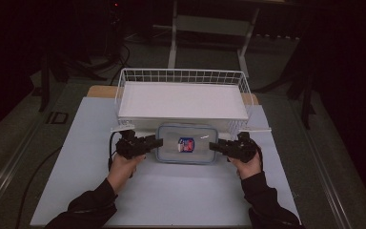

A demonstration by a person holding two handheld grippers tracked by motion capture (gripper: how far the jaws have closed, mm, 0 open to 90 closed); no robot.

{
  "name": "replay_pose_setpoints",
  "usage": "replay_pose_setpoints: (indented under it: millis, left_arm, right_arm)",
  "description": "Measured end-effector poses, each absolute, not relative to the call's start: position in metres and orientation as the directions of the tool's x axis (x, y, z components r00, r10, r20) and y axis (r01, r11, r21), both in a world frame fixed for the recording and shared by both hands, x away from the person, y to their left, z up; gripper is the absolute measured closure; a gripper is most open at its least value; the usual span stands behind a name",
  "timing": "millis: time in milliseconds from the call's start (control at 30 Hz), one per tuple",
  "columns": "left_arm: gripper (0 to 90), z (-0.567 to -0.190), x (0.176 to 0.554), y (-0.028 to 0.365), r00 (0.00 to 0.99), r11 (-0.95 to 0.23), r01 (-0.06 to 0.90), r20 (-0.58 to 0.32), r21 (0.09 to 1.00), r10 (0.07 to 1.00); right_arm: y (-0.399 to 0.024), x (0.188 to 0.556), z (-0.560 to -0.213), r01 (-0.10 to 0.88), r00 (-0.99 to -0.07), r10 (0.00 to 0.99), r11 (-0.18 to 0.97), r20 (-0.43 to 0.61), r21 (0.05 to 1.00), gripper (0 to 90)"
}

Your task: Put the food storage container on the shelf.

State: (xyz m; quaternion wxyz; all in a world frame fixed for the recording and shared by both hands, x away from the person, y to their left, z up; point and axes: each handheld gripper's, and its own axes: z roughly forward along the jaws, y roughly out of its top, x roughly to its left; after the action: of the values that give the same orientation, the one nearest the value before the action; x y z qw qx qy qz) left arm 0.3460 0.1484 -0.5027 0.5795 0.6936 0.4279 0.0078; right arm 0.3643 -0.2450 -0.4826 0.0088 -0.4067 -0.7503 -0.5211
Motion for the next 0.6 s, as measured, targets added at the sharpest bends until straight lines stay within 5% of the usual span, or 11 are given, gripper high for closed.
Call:
replay_pose_setpoints:
  millis: [600]
  left_arm:
    - [52.1, -0.514, 0.357, 0.14, 0.606, 0.069, 0.602, -0.511, 0.796, 0.61]
  right_arm:
    - [-0.252, 0.38, -0.5, 0.636, -0.645, 0.602, 0.084, 0.47, 0.767, 50.3]
